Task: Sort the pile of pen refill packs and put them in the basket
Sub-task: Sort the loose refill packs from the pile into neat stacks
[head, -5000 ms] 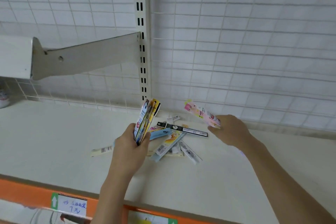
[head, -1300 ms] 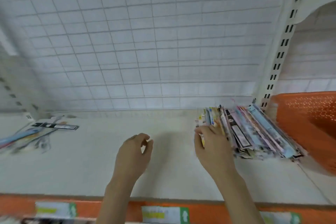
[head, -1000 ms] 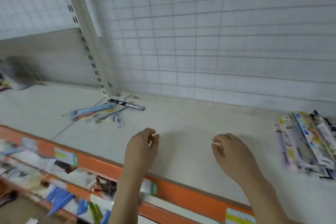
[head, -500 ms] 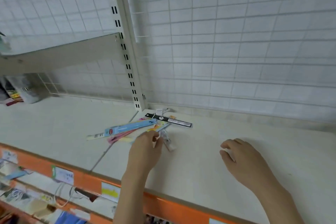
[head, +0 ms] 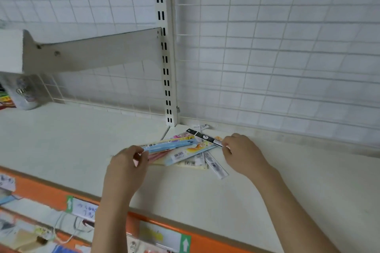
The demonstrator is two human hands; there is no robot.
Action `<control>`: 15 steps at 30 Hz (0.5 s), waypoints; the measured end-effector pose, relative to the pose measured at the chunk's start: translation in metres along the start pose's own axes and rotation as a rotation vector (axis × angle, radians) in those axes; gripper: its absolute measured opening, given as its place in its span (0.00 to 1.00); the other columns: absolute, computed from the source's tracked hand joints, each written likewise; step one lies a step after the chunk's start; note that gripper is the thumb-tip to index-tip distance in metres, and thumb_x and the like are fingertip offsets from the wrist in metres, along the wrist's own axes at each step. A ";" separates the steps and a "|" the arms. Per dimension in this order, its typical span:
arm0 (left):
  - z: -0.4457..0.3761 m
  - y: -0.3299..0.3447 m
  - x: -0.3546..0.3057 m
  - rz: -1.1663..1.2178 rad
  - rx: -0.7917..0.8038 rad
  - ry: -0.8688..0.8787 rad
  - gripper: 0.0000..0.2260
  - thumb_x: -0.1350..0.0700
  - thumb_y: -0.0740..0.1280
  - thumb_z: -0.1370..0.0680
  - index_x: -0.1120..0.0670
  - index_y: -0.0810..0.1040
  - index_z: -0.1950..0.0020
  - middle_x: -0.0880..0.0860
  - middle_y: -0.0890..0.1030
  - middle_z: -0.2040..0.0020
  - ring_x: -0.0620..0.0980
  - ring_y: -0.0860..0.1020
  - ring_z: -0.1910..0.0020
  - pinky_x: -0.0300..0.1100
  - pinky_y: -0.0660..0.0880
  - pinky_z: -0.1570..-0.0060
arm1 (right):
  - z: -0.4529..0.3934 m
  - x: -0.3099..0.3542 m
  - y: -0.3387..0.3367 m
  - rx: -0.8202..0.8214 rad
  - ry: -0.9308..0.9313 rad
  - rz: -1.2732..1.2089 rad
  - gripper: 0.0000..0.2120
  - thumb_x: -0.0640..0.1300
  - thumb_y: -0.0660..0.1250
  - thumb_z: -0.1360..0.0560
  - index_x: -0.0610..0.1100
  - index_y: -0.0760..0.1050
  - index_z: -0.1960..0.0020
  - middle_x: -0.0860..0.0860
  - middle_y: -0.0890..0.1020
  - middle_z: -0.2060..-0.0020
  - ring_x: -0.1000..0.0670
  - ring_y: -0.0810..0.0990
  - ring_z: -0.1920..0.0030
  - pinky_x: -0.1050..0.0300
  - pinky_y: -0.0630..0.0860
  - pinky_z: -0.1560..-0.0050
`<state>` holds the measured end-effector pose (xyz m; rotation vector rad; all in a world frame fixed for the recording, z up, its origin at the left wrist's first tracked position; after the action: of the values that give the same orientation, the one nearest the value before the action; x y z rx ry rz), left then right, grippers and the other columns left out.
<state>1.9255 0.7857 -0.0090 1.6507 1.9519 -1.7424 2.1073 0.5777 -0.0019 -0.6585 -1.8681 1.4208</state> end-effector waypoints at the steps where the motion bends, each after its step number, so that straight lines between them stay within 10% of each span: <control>1: -0.001 -0.003 0.004 -0.008 -0.014 -0.005 0.06 0.54 0.66 0.24 0.55 0.80 0.53 0.49 0.79 0.62 0.54 0.75 0.66 0.41 0.67 0.63 | -0.007 0.005 0.002 0.007 -0.014 0.007 0.13 0.43 0.55 0.22 0.44 0.74 0.41 0.47 0.76 0.46 0.45 0.72 0.43 0.53 0.70 0.47; 15: -0.005 0.020 -0.004 0.044 0.083 -0.009 0.07 0.52 0.66 0.25 0.53 0.79 0.51 0.49 0.80 0.59 0.52 0.77 0.61 0.41 0.71 0.61 | -0.005 -0.018 0.012 -0.009 0.141 0.055 0.17 0.35 0.56 0.25 0.45 0.71 0.39 0.49 0.77 0.44 0.44 0.76 0.44 0.54 0.74 0.49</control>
<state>1.9437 0.7834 -0.0182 1.6949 1.8488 -1.8343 2.1226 0.5711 -0.0168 -0.7995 -1.7597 1.3641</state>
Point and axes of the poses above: each hand's wrist, its own z-axis away from the middle knuckle, its own y-axis out of the palm, x = y × z, the point moved 6 cm from there along -z, towards the middle knuckle
